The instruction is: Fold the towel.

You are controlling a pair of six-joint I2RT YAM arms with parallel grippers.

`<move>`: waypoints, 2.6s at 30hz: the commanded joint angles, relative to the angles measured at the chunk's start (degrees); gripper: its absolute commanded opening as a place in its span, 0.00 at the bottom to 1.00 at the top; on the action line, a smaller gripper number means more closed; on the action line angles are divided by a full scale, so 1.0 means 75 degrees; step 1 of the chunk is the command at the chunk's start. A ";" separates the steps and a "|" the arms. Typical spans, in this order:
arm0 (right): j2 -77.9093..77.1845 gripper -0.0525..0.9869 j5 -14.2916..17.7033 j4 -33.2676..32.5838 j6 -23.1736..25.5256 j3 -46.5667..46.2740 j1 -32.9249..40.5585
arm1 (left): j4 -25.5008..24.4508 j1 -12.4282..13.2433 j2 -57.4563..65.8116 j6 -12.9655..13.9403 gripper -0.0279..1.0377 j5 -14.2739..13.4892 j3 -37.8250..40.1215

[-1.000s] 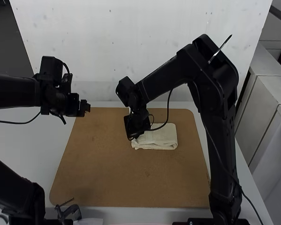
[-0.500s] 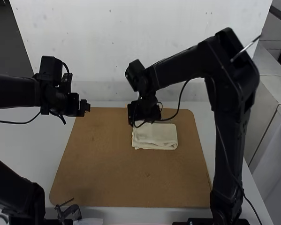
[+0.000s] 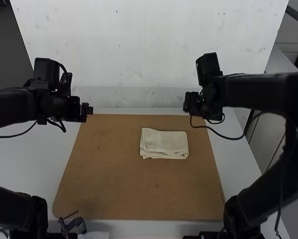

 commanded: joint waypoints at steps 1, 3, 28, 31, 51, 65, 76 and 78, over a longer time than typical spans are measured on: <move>-0.1160 0.98 -0.0214 0.0411 -0.0643 -0.0635 -0.0423 | -0.0127 -0.0062 -0.0723 0.0083 0.96 0.0078 0.0057; -0.1710 0.98 -0.0237 0.0599 -0.0831 -0.1092 -0.0669 | -0.0326 -0.0180 -0.0980 0.0083 0.96 0.0066 0.0057; -0.8870 0.98 -0.0472 0.0376 -0.1675 -0.3846 -0.1818 | -0.0373 -0.0930 -0.4016 0.0107 0.95 -0.1164 -0.0471; -0.9316 0.98 -0.0495 0.0481 -0.1686 -0.4092 -0.1912 | -0.0385 -0.0906 -0.4426 0.0224 0.95 -0.1340 -0.0377; -0.9808 0.98 -0.0589 0.0470 -0.1698 -0.4455 -0.1912 | -0.1592 0.0488 -0.7191 0.0353 0.94 -0.1633 -0.0670; -0.9773 0.98 -0.0859 0.0235 -0.1651 -0.4619 -0.1876 | -0.0654 0.0453 -0.8656 0.1114 0.94 -0.0789 -0.2885; -0.9714 0.98 -0.1245 0.0048 -0.1616 -0.4854 -0.1912 | -0.0197 0.0441 -0.8656 0.0810 0.94 -0.0402 -0.4279; -0.9679 0.98 -0.1280 0.0059 -0.1616 -0.4912 -0.1923 | -0.0127 0.0441 -0.8656 0.0821 0.94 -0.0320 -0.4338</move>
